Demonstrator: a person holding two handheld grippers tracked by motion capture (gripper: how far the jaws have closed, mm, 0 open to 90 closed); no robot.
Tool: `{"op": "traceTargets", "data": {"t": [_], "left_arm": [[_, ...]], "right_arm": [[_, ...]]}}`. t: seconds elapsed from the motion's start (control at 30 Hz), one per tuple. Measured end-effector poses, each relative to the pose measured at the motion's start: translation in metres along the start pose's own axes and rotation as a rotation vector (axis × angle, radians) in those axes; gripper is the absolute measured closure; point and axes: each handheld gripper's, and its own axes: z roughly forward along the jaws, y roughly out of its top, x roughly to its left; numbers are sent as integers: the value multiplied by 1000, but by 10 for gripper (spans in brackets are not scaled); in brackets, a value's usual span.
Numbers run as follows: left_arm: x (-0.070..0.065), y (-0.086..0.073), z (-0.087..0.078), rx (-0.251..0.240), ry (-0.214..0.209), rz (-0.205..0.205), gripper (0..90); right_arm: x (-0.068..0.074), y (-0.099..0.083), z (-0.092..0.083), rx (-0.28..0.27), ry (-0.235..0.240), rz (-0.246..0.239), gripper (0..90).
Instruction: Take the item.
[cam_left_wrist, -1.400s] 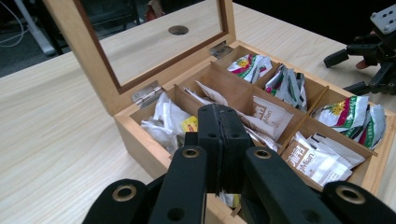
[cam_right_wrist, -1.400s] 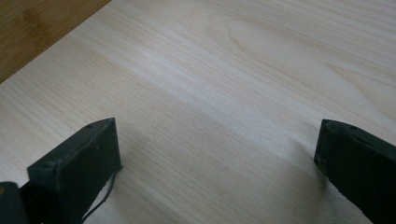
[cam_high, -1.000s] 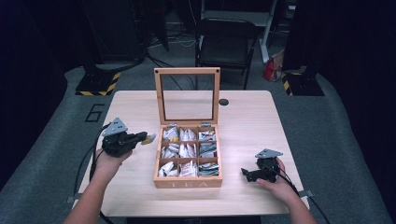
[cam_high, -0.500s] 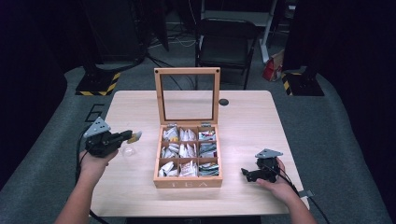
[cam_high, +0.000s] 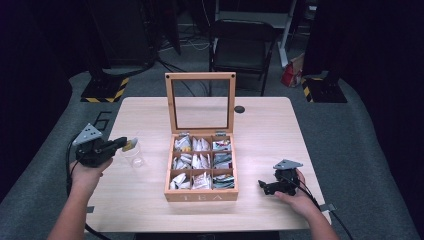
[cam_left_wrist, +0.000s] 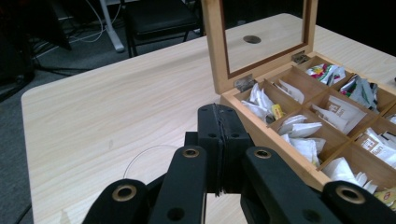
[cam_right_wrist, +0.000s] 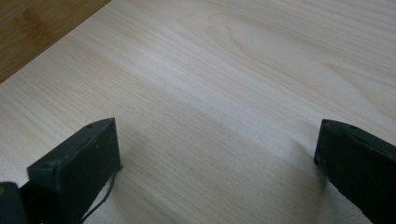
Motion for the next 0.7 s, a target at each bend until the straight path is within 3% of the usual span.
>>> {"op": "traceTargets", "data": {"t": [0.7], "left_arm": [[21,-20,16,60,34,-69,890]], "right_arm": [[0,0,0,-1,-2,0,0]]}}
